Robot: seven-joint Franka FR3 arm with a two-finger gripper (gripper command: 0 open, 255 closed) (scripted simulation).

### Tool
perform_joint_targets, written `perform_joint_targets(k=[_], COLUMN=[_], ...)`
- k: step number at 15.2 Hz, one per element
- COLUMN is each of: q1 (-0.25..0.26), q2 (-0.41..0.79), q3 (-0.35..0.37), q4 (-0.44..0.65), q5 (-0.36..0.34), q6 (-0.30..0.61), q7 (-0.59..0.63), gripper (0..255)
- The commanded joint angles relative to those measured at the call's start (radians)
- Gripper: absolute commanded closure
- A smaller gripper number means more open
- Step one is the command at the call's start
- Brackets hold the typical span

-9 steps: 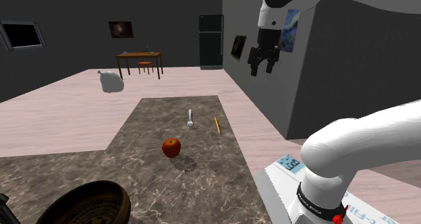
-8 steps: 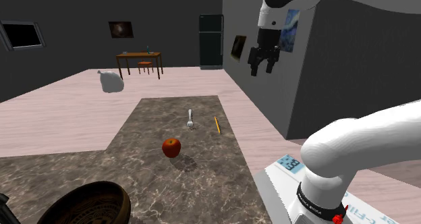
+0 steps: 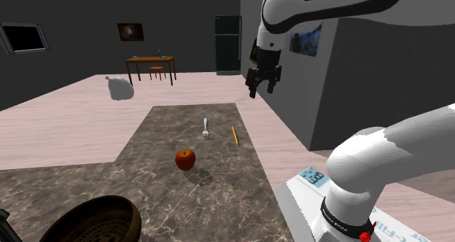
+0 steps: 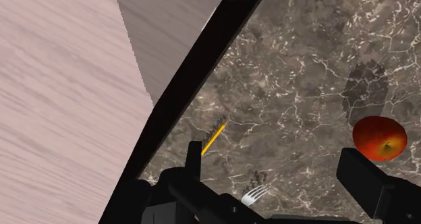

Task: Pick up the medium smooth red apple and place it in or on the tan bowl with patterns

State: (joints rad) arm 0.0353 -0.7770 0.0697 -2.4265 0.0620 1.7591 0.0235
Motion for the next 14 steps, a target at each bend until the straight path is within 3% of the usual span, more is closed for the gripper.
perform_joint_targets(k=[1,8,14], q1=[0.014,0.055,0.065], q2=[0.011,0.133,0.294], q3=[0.037,0.171,0.295], q4=[-0.035,-0.086,-0.073], q5=[0.020,0.072,0.073], q6=[0.061,0.281,0.468], q7=[0.034,0.154,0.270], gripper=[0,0,0])
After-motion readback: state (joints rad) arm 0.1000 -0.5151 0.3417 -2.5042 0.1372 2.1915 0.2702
